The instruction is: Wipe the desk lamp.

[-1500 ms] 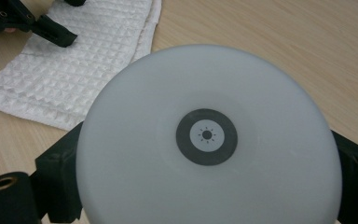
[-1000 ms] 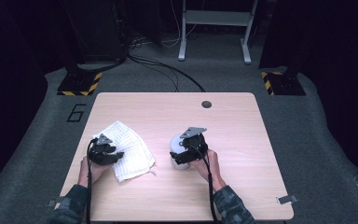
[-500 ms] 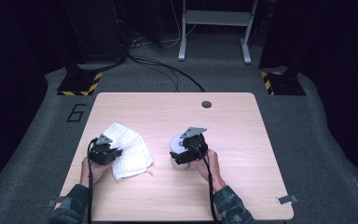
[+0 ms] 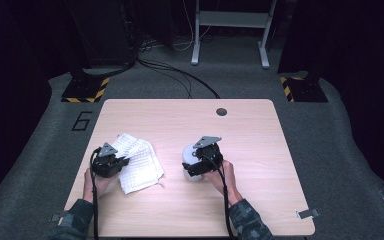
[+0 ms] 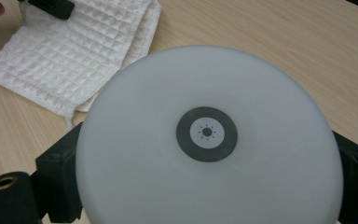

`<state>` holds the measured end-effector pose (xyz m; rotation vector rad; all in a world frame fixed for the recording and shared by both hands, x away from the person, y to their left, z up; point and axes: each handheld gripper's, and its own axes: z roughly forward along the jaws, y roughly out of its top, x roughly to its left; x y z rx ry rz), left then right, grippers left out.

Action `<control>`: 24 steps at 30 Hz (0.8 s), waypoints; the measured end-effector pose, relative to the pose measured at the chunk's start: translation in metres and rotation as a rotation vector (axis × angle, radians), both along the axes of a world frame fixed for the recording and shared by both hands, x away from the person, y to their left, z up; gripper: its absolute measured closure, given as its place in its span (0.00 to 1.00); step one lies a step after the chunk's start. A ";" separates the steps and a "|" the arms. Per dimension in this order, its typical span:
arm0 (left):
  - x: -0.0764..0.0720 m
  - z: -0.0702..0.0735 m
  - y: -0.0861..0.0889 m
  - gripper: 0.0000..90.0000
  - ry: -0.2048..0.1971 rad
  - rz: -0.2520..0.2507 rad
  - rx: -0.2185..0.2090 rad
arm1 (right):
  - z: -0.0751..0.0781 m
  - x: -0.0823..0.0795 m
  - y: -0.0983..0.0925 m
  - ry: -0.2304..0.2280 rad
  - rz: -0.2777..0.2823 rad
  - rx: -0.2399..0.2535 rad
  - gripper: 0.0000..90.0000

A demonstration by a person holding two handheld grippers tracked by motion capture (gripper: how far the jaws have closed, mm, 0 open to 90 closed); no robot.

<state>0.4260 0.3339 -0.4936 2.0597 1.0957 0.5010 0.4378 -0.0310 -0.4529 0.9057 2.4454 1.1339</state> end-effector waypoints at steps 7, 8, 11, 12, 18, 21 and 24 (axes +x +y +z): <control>-0.008 0.017 -0.002 0.91 -0.033 -0.029 -0.027 | 0.000 0.000 0.000 0.002 0.001 -0.003 0.10; -0.009 0.021 -0.003 0.91 -0.048 -0.030 -0.028 | 0.000 0.000 0.000 0.003 0.001 -0.003 0.10; -0.011 0.030 -0.005 0.91 -0.070 -0.036 -0.027 | 0.000 0.000 0.000 0.001 0.004 -0.005 0.10; -0.012 0.034 -0.007 0.91 -0.074 -0.038 -0.026 | 0.000 0.000 0.000 0.001 0.004 -0.005 0.10; -0.010 0.050 -0.016 0.91 -0.112 -0.039 -0.029 | 0.000 0.000 0.000 0.002 0.004 -0.005 0.10; -0.009 0.056 -0.021 0.91 -0.122 -0.051 -0.027 | 0.000 0.000 0.000 0.002 0.004 -0.006 0.10; -0.008 0.063 -0.028 0.91 -0.128 -0.069 -0.038 | 0.000 0.000 0.000 0.002 0.004 -0.006 0.10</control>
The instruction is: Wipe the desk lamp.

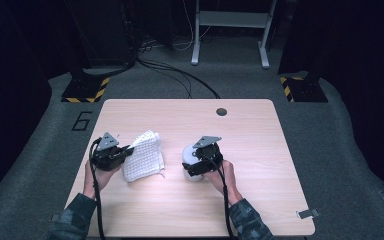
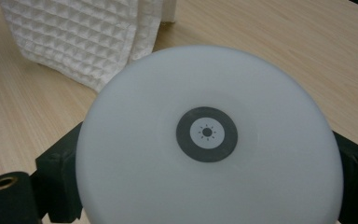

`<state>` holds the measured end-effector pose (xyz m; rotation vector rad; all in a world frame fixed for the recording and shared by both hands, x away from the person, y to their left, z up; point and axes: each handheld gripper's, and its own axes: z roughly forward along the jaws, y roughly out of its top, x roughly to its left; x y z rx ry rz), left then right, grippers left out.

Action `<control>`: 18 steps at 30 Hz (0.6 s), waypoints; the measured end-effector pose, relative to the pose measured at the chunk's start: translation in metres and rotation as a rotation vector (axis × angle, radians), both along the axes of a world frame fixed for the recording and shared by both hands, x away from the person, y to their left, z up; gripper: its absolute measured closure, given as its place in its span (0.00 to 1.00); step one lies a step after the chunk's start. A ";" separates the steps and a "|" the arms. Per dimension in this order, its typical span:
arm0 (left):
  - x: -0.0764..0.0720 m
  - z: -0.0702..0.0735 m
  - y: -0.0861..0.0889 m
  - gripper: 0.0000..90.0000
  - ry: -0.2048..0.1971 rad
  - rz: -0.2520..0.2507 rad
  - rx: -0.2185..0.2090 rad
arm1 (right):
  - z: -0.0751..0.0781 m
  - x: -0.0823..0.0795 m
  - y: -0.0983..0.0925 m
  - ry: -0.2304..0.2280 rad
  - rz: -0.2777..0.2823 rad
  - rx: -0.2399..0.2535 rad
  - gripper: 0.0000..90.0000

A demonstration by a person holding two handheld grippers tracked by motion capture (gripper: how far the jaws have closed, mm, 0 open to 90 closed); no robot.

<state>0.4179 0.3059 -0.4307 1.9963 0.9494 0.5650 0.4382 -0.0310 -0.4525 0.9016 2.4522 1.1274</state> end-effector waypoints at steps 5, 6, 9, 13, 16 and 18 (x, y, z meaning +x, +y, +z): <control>0.001 0.011 -0.016 0.91 -0.018 -0.052 -0.020 | 0.000 0.000 0.000 0.000 0.001 0.000 0.10; 0.001 0.011 -0.016 0.91 -0.018 -0.052 -0.020 | 0.000 0.000 0.000 0.002 -0.002 0.002 0.10; 0.001 0.015 -0.025 0.91 -0.027 -0.077 -0.031 | 0.000 0.000 0.000 0.002 -0.001 0.001 0.10; 0.001 0.021 -0.035 0.91 -0.025 -0.127 -0.044 | 0.000 0.000 0.000 0.002 0.000 0.004 0.10; 0.001 0.025 -0.044 0.91 -0.027 -0.165 -0.050 | 0.000 0.000 0.000 0.002 0.001 0.004 0.10; 0.000 0.028 -0.051 0.91 -0.025 -0.193 -0.052 | 0.000 0.000 0.000 0.000 0.002 0.002 0.10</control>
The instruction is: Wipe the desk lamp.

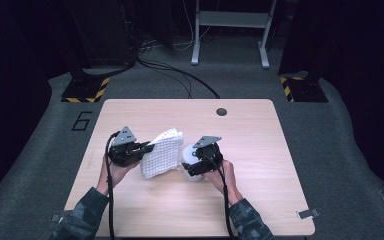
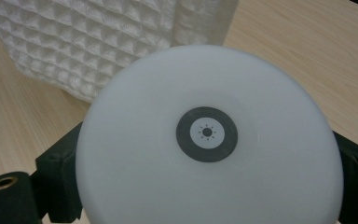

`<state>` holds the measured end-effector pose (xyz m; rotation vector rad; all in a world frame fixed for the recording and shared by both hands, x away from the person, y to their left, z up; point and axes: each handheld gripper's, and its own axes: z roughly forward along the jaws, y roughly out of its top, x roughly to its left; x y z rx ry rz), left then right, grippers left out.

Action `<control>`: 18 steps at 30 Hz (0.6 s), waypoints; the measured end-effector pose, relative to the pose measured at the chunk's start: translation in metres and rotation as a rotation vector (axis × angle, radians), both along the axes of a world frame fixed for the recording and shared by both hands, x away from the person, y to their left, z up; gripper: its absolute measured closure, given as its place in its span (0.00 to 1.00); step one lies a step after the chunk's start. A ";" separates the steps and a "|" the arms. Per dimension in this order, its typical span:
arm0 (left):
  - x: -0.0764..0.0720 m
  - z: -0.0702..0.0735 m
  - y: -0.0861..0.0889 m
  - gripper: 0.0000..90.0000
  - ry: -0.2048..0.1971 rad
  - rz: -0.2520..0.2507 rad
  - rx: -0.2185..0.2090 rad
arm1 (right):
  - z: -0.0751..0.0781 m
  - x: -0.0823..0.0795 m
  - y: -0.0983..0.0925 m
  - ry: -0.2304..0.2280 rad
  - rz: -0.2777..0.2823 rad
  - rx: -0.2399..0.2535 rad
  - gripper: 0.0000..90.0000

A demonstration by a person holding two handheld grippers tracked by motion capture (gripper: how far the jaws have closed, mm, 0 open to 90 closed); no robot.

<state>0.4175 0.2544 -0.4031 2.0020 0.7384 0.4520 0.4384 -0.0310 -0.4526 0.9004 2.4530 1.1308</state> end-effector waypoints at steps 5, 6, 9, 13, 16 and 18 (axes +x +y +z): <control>0.000 0.006 -0.020 0.91 0.009 -0.070 0.006 | 0.000 0.000 0.000 -0.002 -0.001 0.003 0.10; 0.001 0.007 -0.027 0.91 0.007 -0.099 0.015 | 0.000 0.000 0.000 -0.002 0.000 0.002 0.10; 0.001 0.007 -0.036 0.91 0.010 -0.125 0.021 | 0.000 0.000 0.000 -0.002 0.001 0.003 0.10; 0.002 0.007 -0.052 0.91 0.032 -0.192 0.023 | 0.000 0.000 0.000 -0.002 0.001 0.004 0.10; 0.005 0.005 -0.063 0.91 0.051 -0.232 0.025 | -0.001 0.000 0.000 -0.002 0.001 0.008 0.10; 0.008 0.004 -0.069 0.92 0.076 -0.265 0.033 | -0.001 0.000 0.000 -0.003 0.006 0.006 0.10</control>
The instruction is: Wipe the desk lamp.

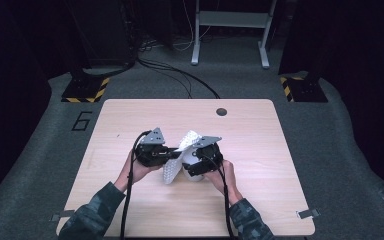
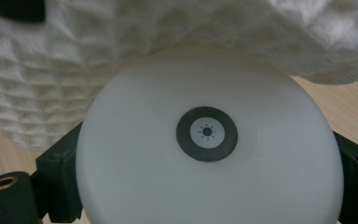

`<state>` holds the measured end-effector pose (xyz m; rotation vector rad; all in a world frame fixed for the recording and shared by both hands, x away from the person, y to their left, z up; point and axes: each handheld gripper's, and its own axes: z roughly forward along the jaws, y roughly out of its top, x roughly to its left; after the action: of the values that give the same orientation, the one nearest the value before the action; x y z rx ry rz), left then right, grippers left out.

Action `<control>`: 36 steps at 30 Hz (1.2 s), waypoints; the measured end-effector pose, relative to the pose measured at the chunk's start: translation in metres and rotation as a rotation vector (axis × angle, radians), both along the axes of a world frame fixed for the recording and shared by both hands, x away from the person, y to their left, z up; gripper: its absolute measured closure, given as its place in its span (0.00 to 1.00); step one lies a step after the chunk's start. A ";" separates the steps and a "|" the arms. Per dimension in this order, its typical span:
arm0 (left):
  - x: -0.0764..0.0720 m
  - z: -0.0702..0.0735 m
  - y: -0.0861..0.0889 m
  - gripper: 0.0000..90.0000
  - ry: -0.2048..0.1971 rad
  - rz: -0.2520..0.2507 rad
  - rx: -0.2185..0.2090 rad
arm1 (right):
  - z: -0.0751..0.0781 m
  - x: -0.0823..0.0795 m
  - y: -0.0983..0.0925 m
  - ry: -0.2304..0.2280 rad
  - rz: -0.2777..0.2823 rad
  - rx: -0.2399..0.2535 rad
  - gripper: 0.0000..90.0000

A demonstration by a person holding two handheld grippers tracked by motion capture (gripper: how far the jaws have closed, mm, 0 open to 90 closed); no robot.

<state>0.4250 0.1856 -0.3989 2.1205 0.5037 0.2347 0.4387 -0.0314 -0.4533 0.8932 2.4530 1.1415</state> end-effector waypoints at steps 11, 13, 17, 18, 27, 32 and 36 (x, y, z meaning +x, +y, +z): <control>0.017 -0.010 -0.011 0.91 0.119 -0.070 -0.086 | 0.000 0.001 -0.001 -0.002 0.006 0.000 0.10; 0.019 -0.011 -0.012 0.92 0.122 -0.072 -0.092 | 0.000 0.001 -0.001 0.000 0.007 -0.002 0.10; 0.028 -0.015 -0.015 0.92 0.186 -0.085 -0.128 | 0.000 0.001 -0.001 -0.008 0.009 -0.001 0.10; 0.031 -0.016 -0.016 0.92 0.208 -0.087 -0.136 | 0.000 0.001 -0.001 -0.007 0.009 -0.003 0.10; 0.039 -0.018 -0.020 0.92 0.210 -0.078 -0.124 | 0.000 0.001 -0.001 -0.010 0.011 -0.002 0.10; 0.037 -0.017 -0.025 0.92 0.177 -0.068 -0.103 | 0.000 0.001 -0.001 -0.011 0.012 -0.001 0.10; 0.037 -0.019 -0.028 0.92 0.171 -0.072 -0.117 | -0.001 0.001 -0.001 -0.011 0.009 0.000 0.10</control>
<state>0.4619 0.1575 -0.4182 2.0493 0.5262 -0.0170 0.4393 -0.0322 -0.4538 0.8737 2.4506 1.1471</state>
